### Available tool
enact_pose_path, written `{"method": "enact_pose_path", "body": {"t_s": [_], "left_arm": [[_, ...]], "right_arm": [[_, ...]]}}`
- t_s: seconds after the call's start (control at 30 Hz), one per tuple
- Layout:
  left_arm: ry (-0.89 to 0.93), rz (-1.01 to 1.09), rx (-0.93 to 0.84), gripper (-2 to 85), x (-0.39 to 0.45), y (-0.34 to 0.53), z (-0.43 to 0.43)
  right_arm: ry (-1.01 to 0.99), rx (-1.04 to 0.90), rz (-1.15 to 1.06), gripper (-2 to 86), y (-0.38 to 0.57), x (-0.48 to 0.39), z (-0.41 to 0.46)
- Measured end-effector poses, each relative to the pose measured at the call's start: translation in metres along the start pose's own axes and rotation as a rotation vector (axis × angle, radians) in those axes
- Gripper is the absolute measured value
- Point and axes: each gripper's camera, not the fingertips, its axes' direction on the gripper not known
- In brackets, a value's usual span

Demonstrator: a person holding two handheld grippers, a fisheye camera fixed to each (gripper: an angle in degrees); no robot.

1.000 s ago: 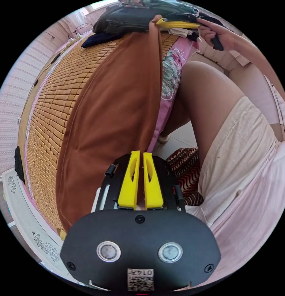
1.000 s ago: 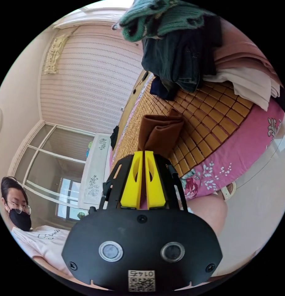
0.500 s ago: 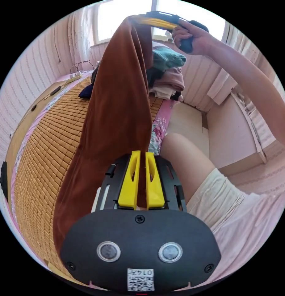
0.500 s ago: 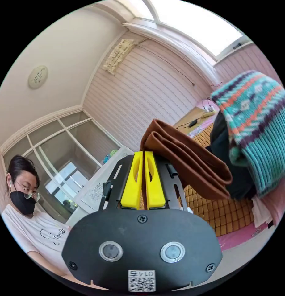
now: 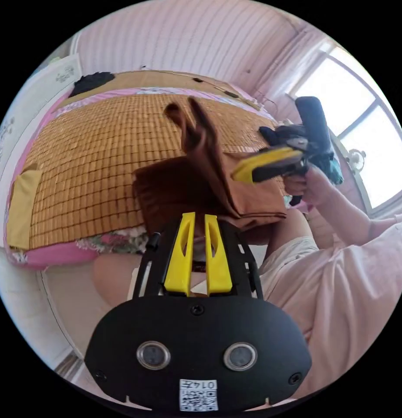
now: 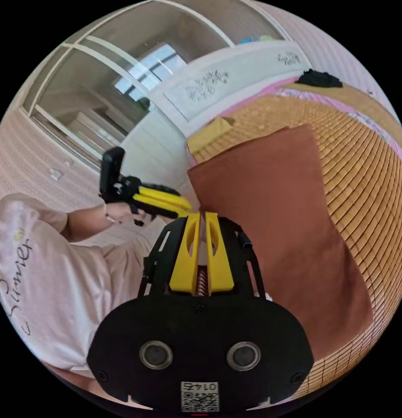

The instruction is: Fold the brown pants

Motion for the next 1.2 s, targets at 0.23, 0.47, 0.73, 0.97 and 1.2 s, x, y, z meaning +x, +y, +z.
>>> {"method": "enact_pose_path", "body": {"t_s": [0.23,0.47,0.73,0.97,1.2], "left_arm": [[-0.043,-0.161,0.045,8.1,-0.038,-0.009,-0.027],[-0.103,-0.098,-0.149,12.4,-0.016,-0.064,0.008],[-0.244,0.065,-0.226,8.4,0.018,-0.076,-0.006],[-0.304,0.176,-0.241,4.5,0.042,-0.079,-0.028],[-0.252,0.182,-0.199,3.8,0.049,-0.079,-0.072]], "right_arm": [[0.374,-0.075,0.096,0.9,-0.027,-0.048,0.011],[0.517,-0.172,0.167,11.0,-0.067,-0.071,0.015],[0.600,-0.346,0.192,11.5,-0.121,-0.089,0.043],[0.608,-0.380,0.174,9.0,-0.155,-0.115,0.034],[0.618,-0.356,0.139,1.6,-0.169,-0.139,0.012]]}}
